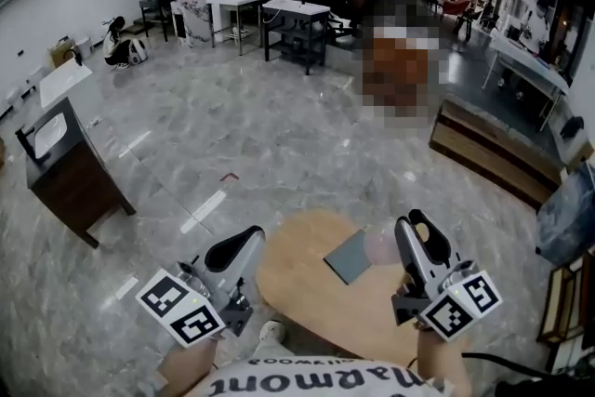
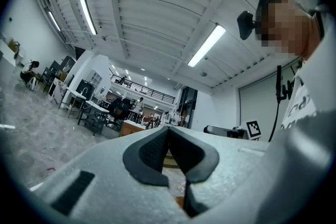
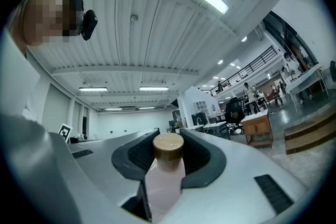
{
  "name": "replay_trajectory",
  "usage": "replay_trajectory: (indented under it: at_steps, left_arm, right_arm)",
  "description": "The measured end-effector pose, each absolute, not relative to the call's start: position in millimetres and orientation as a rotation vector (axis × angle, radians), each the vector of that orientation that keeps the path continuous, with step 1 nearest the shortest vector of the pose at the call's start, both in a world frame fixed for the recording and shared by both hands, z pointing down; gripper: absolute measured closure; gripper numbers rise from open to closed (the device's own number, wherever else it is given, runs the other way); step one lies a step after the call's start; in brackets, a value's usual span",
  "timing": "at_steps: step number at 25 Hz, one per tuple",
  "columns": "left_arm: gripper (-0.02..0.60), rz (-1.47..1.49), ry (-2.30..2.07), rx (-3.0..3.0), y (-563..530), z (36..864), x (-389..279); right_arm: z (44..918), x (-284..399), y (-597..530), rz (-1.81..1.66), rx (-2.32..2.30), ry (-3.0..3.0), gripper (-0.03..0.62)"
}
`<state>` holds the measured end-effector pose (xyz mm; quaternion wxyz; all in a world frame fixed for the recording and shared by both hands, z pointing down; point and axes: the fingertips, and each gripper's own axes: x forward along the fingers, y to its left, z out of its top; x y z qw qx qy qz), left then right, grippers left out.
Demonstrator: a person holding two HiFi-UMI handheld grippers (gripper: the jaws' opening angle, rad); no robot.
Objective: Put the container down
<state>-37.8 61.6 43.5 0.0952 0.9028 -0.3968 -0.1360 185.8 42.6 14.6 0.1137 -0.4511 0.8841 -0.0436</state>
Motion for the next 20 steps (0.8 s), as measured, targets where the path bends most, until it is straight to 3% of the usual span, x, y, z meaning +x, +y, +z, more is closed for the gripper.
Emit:
replay_trajectory:
  at_steps: [20]
  left_arm:
    - [0.568,-0.360,-1.018,2.704,-75,65,-113]
  right_arm:
    - [47,103,-75,-0.180,-1.421,2.516,0.467]
